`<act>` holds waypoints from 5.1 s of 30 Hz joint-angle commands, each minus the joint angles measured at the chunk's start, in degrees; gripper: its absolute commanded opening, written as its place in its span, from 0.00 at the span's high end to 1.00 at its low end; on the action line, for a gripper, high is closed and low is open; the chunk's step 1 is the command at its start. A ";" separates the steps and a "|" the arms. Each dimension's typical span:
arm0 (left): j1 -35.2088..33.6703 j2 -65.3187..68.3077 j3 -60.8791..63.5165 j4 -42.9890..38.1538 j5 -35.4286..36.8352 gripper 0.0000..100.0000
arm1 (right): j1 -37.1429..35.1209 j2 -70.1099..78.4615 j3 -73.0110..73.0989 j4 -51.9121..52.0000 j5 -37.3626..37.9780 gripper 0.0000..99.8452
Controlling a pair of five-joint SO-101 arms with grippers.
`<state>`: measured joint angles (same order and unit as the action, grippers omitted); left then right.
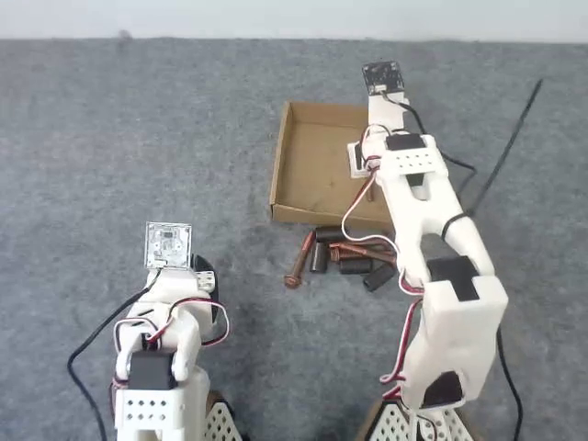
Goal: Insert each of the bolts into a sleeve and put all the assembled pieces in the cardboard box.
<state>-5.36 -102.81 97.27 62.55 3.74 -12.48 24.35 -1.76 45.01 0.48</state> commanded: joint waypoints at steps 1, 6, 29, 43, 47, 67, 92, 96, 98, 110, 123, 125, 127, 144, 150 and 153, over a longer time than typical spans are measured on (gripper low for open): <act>-0.35 -1.32 -0.75 0.00 -0.62 0.98 | 0.84 -0.40 -4.84 0.40 0.44 0.87; -0.35 -1.32 -0.75 -0.09 -0.62 0.98 | 0.66 -0.48 -5.19 0.31 0.70 0.88; -0.35 -1.32 -0.75 -0.18 -0.70 0.98 | 0.75 -19.65 -1.14 31.78 0.70 0.99; -0.35 -1.32 -0.75 -0.09 -0.70 0.98 | -0.57 -39.78 28.75 31.52 2.02 0.99; -0.35 -1.32 -0.75 -0.09 -0.70 0.98 | -0.57 -41.63 35.08 32.04 -5.63 0.99; -0.35 -1.32 -0.75 0.00 -0.70 0.98 | -4.53 -41.54 44.84 18.59 -19.96 0.99; -0.35 -1.32 -0.75 0.09 -0.70 0.98 | -4.18 -29.93 45.10 10.51 -32.09 0.88; -0.35 -1.32 -0.75 0.09 -0.70 0.98 | -4.18 -29.14 44.84 10.42 -32.09 0.88; -0.35 -1.32 -0.75 0.09 -0.70 0.98 | -4.09 -29.76 44.92 10.51 -32.00 0.88; -0.35 -1.32 -0.75 0.09 -0.70 0.98 | 1.45 -30.90 45.80 15.69 -27.34 0.99; -0.35 -1.32 -0.75 0.09 -0.70 0.98 | 17.63 -49.71 45.89 20.44 -11.60 0.99; -0.35 -1.32 -0.75 0.09 -0.70 0.98 | 18.68 -50.86 45.89 20.09 -11.52 0.99; -0.35 -1.32 -0.75 0.09 -0.70 0.98 | 18.95 -50.68 45.89 18.86 -11.08 0.99; -0.35 -1.32 -0.75 0.09 -0.79 0.98 | 28.00 -34.42 37.10 14.64 5.36 0.99; -1.49 -1.32 -0.75 0.62 -11.87 0.98 | 29.49 -33.54 34.81 19.21 9.49 0.99; -4.84 -1.41 -0.75 -0.35 -18.55 0.98 | 28.26 -33.54 34.99 16.92 -0.18 0.99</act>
<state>-8.00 -102.81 97.27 62.55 -8.84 16.35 -8.88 36.04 63.47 7.16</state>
